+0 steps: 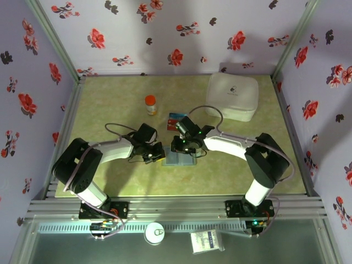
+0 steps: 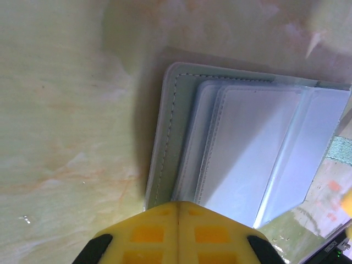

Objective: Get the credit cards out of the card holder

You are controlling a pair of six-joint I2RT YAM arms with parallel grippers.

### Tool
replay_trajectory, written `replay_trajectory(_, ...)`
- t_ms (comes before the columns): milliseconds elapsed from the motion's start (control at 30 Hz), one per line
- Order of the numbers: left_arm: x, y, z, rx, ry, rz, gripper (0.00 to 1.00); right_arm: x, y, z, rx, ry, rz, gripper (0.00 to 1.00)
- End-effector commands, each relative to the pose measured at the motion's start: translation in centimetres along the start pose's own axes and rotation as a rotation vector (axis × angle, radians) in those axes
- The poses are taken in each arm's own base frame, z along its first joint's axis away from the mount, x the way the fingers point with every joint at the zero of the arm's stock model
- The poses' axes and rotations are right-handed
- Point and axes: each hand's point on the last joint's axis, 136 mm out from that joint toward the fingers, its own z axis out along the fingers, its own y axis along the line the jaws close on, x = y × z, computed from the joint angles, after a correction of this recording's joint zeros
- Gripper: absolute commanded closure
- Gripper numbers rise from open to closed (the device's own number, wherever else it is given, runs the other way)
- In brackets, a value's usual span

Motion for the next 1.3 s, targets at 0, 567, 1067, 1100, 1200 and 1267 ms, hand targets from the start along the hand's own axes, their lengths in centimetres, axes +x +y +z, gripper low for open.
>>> replay_trajectory(0,0.8,1.3,0.0,-0.04,0.007,-0.009,1.0,0.8,0.4,1.3,-0.029,0.036,0.038,0.78)
replay_trajectory(567,0.9,1.3,0.1,-0.039,0.014,-0.006,1.0,2.0,-1.6,3.6,0.059,0.09,0.054,0.76)
replay_trajectory(1067,1.0,1.6,0.2,-0.051,0.019,-0.011,1.0,1.6,-3.4,2.0,0.137,0.034,0.023,0.77)
replay_trajectory(1100,0.9,1.5,0.2,-0.05,0.018,-0.009,1.0,1.6,-3.5,2.1,0.137,0.035,0.026,0.77)
replay_trajectory(1200,0.7,1.3,-0.2,-0.05,0.007,-0.009,1.0,1.6,-3.4,2.0,0.107,0.024,0.032,0.78)
replay_trajectory(1267,0.4,0.9,-0.5,-0.043,-0.008,-0.005,1.0,1.4,-3.1,2.0,0.059,0.012,0.04,0.79)
